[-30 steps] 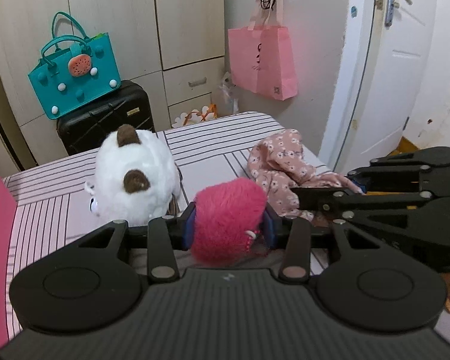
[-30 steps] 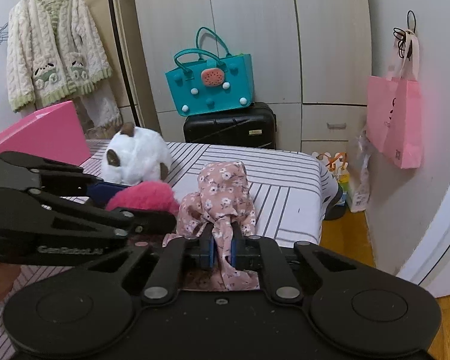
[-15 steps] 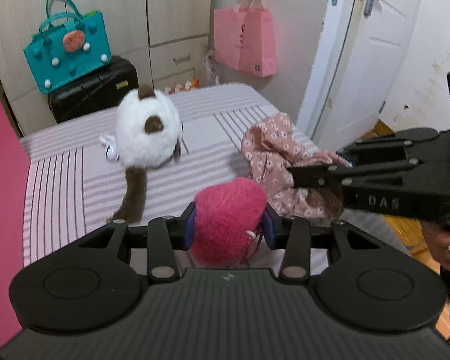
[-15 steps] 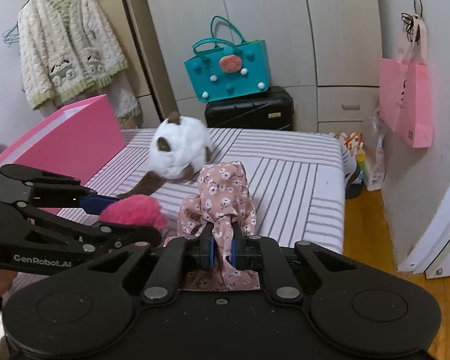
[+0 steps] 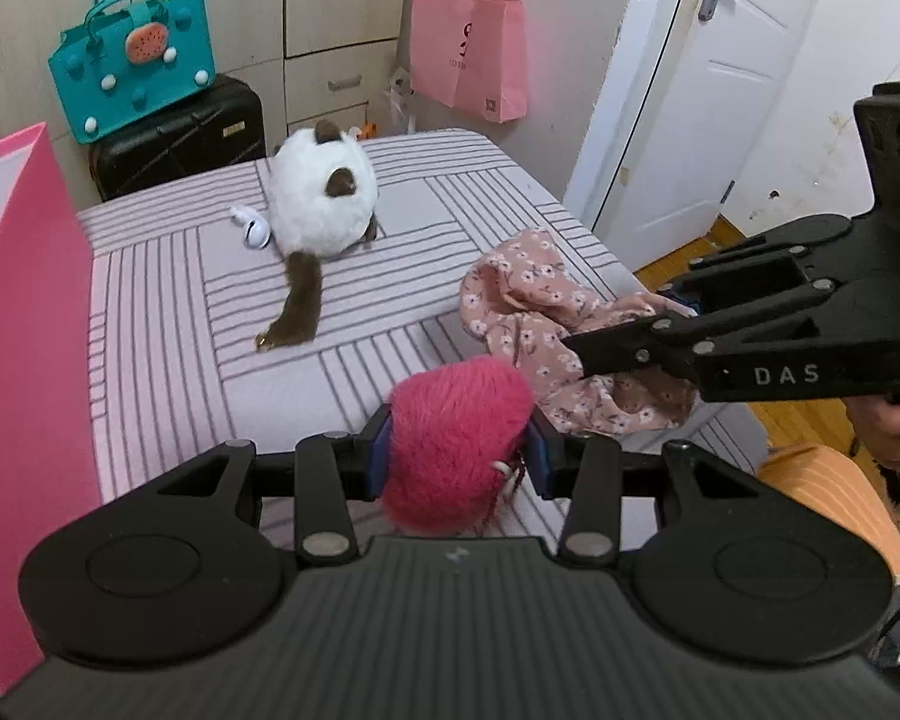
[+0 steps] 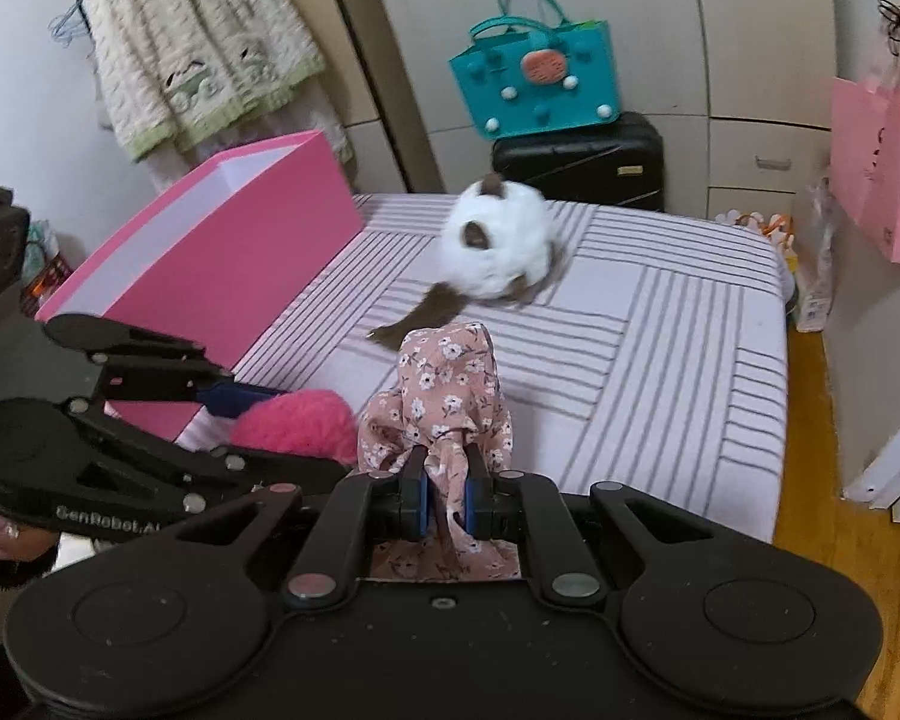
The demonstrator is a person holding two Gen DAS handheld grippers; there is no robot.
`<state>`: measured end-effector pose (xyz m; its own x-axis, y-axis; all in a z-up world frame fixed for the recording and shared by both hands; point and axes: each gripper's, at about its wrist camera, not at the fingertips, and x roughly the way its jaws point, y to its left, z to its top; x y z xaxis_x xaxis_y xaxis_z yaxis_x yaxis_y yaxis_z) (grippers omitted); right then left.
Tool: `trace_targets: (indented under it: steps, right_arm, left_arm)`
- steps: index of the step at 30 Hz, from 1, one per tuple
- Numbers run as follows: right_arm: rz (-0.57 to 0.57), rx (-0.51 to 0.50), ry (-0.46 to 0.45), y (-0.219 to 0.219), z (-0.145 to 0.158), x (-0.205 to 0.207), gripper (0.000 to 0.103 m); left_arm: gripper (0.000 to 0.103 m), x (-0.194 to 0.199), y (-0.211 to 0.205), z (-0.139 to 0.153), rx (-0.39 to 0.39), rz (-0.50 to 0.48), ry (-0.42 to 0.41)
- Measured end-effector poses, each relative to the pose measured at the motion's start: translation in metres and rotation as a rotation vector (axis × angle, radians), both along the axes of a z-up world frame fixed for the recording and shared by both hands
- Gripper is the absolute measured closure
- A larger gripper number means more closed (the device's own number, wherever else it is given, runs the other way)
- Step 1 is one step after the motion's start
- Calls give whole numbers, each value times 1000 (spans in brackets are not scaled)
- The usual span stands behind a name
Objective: Organize soft objects
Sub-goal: 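Lift the pom-pom and scrunchie and carry both over the pink box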
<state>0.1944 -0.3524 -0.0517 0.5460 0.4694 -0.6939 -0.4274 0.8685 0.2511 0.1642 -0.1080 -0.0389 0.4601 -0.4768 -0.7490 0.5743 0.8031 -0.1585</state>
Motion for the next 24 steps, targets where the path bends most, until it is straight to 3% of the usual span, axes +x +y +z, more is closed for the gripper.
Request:
trace_targets:
  steps: [9, 18, 24]
  right_arm:
    - [19, -60, 32, 24, 17, -25, 89]
    - [78, -8, 35, 48, 41, -51, 89]
    - [158, 10, 39, 72, 54, -63, 89]
  left_arm:
    - [61, -17, 35, 10, -36, 1, 28]
    - [61, -37, 69, 30, -78, -24, 102]
    - [61, -56, 94, 43, -62, -10, 100]
